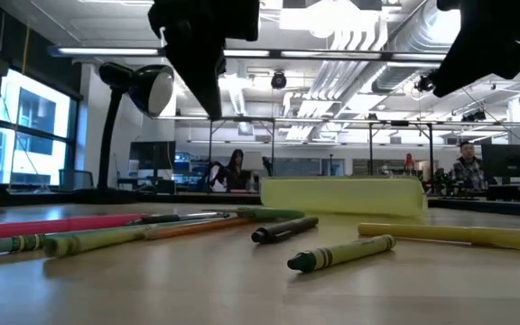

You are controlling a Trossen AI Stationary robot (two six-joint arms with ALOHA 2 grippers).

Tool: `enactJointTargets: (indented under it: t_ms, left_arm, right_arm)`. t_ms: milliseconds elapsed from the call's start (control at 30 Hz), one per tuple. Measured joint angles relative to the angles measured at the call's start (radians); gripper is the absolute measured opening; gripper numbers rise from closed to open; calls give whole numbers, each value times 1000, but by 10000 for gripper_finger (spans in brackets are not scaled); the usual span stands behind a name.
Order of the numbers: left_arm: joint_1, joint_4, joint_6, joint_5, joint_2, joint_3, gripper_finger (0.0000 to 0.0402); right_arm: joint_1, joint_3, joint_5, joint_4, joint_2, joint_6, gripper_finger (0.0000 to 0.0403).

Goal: Pick & place school supplies into a supply box
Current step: Put the green scissors into the yellow supply box

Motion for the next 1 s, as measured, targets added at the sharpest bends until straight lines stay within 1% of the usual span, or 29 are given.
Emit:
enactJointTargets:
  t_ms: [100, 200, 267, 467, 567, 667, 733, 833, 933, 1000]
  left_arm:
    - [-10, 35, -20, 46, 0, 0, 15]
    - [-16, 73, -114, 68, 0, 0, 31]
    - [-15, 111, -166, 70, 5, 0, 47]
    - [-14, 124, -181, 55, 35, 0, 107]
    - [-15, 134, -295, 54, 71, -1, 138]
    - [-14, 132, -403, 95, 110, -4, 161]
    - [-14, 153, -436, 91, 129, -3, 168]
    - [-2, 159, -495, 24, 152, -3, 171]
    - [30, 159, -556, -20, 158, -2, 166]
    - [57, 171, -592, -26, 168, 0, 161]
  right_arm:
    - [0, 0, 1, 26, 21, -19, 74]
    - [0, 0, 1, 57, 41, -27, 74]
    - [0, 0, -1, 72, 52, -27, 74]
    - [3, 0, -21, 74, 85, -26, 74]
    - [4, 0, -28, 76, 100, -24, 74]
    - [5, 0, -24, 80, 111, -24, 74]
    - [6, 0, -21, 81, 112, -26, 73]
    - [6, 0, -12, 83, 112, -29, 73]
    - [6, 0, -6, 87, 112, -29, 73]
    - [6, 0, -6, 89, 112, -29, 73]
